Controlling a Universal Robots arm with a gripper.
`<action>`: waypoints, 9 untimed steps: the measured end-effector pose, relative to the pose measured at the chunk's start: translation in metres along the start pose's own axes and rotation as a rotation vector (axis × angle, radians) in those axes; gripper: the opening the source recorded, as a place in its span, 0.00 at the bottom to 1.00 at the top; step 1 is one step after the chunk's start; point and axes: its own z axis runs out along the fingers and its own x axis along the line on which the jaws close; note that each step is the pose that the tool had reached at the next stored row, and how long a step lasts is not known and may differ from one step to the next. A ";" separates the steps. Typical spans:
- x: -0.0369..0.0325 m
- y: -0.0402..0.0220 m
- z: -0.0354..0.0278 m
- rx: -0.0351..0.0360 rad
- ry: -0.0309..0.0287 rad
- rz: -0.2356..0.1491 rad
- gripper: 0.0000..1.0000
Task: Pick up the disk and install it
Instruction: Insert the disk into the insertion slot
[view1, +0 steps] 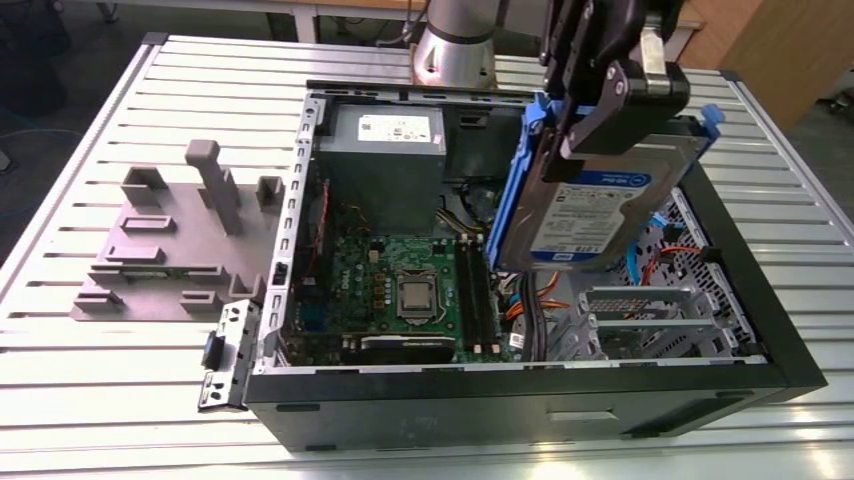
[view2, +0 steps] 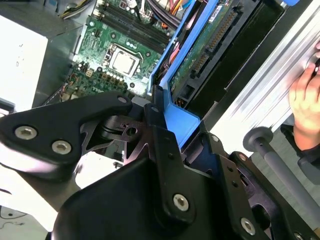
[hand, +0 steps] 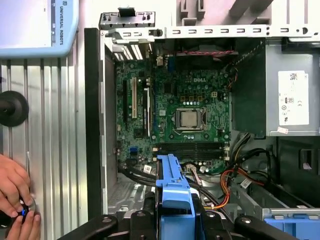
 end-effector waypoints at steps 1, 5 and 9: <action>0.0000 -0.0018 0.0002 0.0000 0.0001 0.000 0.36; 0.0000 -0.0083 0.0010 0.0000 0.0002 0.000 0.36; 0.0000 -0.0152 0.0016 0.0000 0.0015 0.000 0.36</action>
